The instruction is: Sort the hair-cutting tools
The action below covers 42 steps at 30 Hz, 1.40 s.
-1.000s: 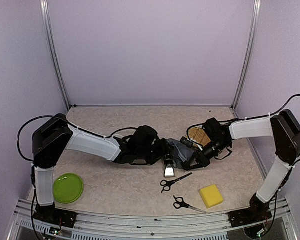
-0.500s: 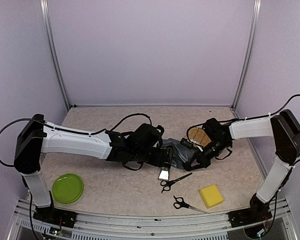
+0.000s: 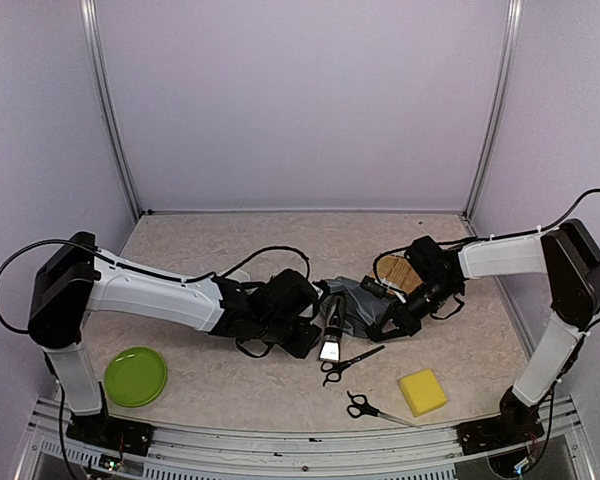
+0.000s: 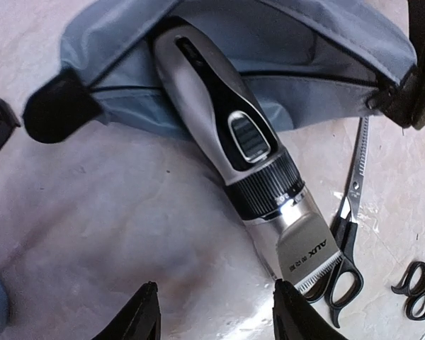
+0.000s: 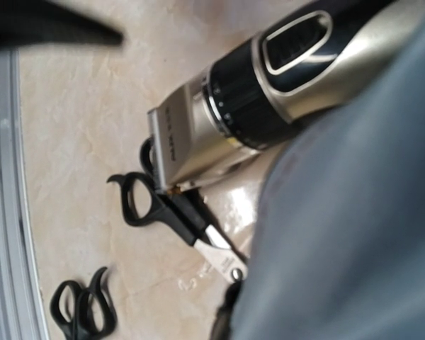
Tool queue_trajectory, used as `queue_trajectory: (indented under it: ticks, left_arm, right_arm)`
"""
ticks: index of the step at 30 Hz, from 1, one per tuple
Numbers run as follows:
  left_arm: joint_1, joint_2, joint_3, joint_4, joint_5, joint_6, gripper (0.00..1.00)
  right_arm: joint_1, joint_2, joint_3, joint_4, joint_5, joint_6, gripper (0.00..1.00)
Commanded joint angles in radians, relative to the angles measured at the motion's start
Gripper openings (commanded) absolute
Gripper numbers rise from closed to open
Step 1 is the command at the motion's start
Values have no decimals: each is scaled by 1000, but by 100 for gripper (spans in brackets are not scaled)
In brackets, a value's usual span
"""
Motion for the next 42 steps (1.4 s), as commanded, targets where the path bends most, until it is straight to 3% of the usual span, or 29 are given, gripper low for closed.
queue_trajectory:
  ticks: [1, 7, 14, 21, 26, 31, 36, 40, 42]
  left_arm:
    - [-6, 52, -12, 89, 80, -37, 54]
    - [-4, 110, -8, 147, 173, -52, 47]
    - [-3, 148, 7, 323, 288, -52, 46]
    - [2, 197, 47, 473, 378, -40, 51]
    - [12, 118, -20, 494, 419, 1, 58]
    - [32, 4, -13, 274, 301, 201, 58]
    - [72, 33, 119, 70, 306, 473, 60]
    - [5, 32, 102, 65, 220, 823, 63]
    - [-9, 58, 123, 58, 182, 897, 64]
  right_arm:
    - [-8, 3, -2, -6, -29, -5, 0]
    - [-8, 9, -4, -3, -35, -3, 0]
    - [-8, 20, -5, -5, -28, -3, 0]
    - [-10, 43, 18, -22, -41, -4, 2]
    - [-17, 46, 26, -24, -35, -6, 3]
    - [-26, 40, 27, -31, -28, -14, 3]
    - [-27, 47, 30, -34, -35, -22, 3]
    - [-28, 53, 32, -46, -39, -35, 4]
    - [-28, 55, 36, -52, -41, -37, 4]
